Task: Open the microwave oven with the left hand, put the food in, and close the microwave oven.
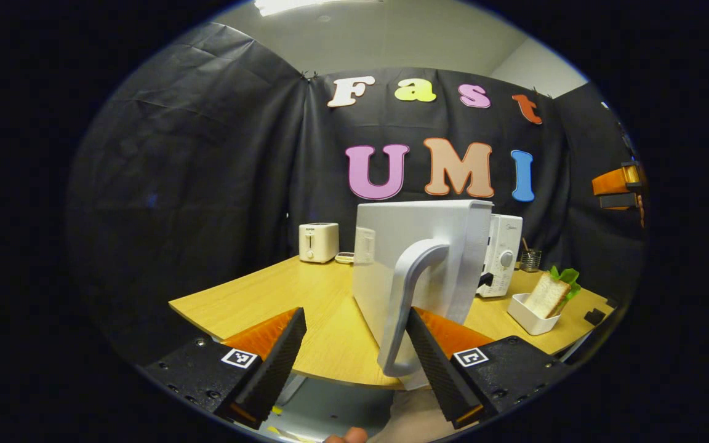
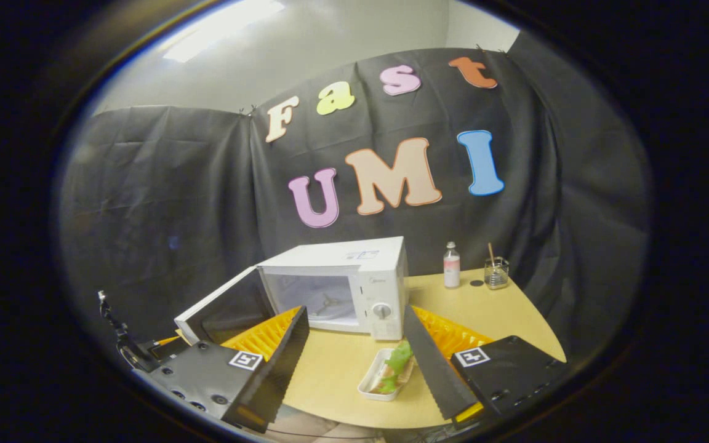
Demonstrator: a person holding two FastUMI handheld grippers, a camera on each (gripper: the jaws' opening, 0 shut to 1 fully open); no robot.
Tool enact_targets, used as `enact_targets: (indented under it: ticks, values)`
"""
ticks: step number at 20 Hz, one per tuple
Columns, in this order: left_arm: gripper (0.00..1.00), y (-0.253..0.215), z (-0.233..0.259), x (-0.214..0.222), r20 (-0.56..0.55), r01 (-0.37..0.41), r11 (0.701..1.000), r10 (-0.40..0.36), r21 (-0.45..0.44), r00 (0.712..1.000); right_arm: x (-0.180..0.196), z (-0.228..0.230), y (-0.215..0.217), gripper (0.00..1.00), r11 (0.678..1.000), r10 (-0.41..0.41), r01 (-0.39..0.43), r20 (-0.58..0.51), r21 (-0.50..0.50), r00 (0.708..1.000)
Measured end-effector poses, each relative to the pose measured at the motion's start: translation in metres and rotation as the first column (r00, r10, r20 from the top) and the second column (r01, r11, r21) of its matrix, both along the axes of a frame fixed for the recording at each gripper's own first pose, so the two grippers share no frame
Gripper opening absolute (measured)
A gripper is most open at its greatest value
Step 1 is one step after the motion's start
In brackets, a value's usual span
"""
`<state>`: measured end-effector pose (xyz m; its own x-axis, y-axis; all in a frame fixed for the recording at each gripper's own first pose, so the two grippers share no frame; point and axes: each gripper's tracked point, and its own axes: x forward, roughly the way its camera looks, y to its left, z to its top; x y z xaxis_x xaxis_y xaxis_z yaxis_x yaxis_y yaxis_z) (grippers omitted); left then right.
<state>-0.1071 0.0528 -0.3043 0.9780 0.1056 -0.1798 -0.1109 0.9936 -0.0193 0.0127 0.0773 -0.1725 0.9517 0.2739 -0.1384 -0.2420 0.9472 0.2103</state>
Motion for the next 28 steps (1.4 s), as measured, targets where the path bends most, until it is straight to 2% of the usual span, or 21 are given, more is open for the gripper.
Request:
enact_targets:
  ticks: [6, 7, 10, 12, 15, 18, 19, 24, 28]
  values:
    - [1.00, 0.066, 0.004, -0.015, -0.011, -0.150, 0.989, 0.150, 0.014, 0.989, 0.012, -0.008, 0.029, 0.97, 0.999, 0.036, -0.036, -0.030, -0.010, 0.999]
    - [1.00, 0.080, 0.006, -0.017, -0.017, -0.192, 0.981, 0.192, 0.028, 0.981, 0.015, -0.011, 0.031, 0.92, 0.999, 0.035, -0.036, -0.038, -0.010, 0.999]
    - [0.99, 0.122, 0.015, -0.030, -0.031, -0.336, 0.940, 0.338, 0.065, 0.941, 0.026, -0.022, 0.028, 0.92, 1.000, 0.023, -0.024, -0.069, -0.015, 0.997]
    - [0.96, 0.134, 0.029, -0.037, -0.018, -0.378, 0.924, 0.380, 0.065, 0.925, 0.034, -0.031, 0.019, 0.92, 1.000, -0.003, 0.000, -0.102, -0.026, 0.995]
    - [0.96, 0.133, 0.060, -0.037, 0.035, -0.400, 0.914, 0.398, 0.068, 0.917, 0.045, -0.055, 0.002, 0.92, 0.999, -0.032, 0.025, -0.188, -0.037, 0.982]
    - [0.96, 0.156, 0.077, -0.035, 0.073, -0.420, 0.899, 0.414, 0.122, 0.907, 0.053, -0.083, -0.016, 0.92, 0.999, -0.040, 0.034, -0.314, -0.024, 0.948]
    - [0.96, 0.160, 0.085, -0.035, 0.085, -0.428, 0.894, 0.420, 0.130, 0.903, 0.054, -0.092, -0.023, 0.97, 0.999, -0.043, 0.036, -0.355, -0.027, 0.934]
    - [0.94, 0.168, 0.098, -0.018, 0.117, -0.421, 0.902, 0.410, 0.095, 0.905, 0.066, -0.137, -0.034, 0.98, 0.999, -0.050, 0.040, -0.500, -0.032, 0.865]
    - [0.96, 0.167, 0.098, -0.007, 0.129, -0.399, 0.912, 0.387, 0.089, 0.913, 0.068, -0.177, -0.031, 0.98, 1.000, -0.022, 0.013, -0.622, -0.020, 0.782]
